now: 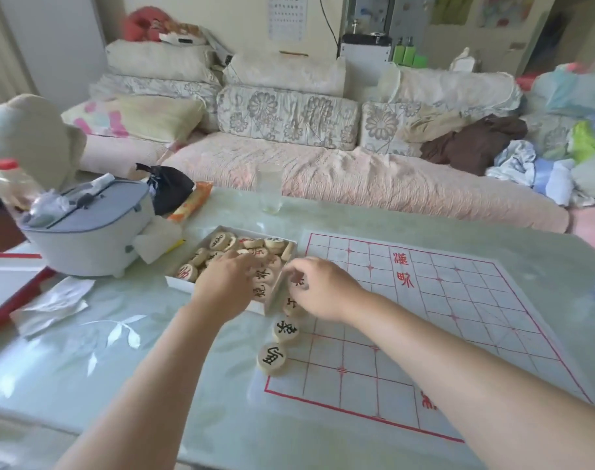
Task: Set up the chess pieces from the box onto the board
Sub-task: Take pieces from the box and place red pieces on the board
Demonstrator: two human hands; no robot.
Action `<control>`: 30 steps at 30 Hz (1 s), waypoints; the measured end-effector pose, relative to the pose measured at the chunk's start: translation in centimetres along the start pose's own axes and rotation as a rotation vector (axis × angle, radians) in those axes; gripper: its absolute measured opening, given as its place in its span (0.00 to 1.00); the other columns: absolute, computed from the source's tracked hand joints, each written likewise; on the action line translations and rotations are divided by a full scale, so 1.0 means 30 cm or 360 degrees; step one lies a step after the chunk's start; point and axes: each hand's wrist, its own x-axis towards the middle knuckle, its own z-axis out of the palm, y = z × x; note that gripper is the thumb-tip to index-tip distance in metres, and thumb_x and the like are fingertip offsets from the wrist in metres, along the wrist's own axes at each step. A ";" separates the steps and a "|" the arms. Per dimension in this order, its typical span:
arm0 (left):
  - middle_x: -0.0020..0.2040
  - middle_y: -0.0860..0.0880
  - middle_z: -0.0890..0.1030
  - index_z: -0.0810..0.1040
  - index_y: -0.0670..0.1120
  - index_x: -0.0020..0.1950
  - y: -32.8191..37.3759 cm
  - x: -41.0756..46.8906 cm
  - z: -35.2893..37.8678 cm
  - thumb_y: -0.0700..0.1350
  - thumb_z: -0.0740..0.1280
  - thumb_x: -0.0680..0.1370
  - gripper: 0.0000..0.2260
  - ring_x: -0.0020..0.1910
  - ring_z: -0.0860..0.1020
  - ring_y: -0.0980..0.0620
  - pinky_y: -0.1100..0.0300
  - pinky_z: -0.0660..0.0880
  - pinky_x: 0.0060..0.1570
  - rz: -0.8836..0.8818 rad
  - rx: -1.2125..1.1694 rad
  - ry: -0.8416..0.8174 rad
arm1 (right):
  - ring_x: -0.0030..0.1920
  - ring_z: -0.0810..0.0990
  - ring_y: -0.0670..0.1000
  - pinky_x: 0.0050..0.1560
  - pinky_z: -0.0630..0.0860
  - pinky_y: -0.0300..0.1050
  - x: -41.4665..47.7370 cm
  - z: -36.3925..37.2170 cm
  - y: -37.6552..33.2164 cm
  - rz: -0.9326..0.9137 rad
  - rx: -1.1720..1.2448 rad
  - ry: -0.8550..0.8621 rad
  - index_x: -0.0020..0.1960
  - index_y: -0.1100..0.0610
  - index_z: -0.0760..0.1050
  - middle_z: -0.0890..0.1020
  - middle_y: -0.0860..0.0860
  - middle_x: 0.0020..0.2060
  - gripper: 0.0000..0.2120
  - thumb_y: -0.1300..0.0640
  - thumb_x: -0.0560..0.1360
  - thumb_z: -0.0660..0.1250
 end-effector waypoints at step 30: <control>0.55 0.50 0.80 0.77 0.51 0.61 -0.132 0.008 -0.065 0.38 0.62 0.74 0.18 0.45 0.76 0.49 0.61 0.70 0.38 -0.0510 -0.0850 0.0081 | 0.52 0.78 0.45 0.55 0.74 0.41 0.281 0.142 -0.157 -0.0127 0.0074 -0.0004 0.62 0.46 0.75 0.81 0.45 0.51 0.21 0.52 0.71 0.72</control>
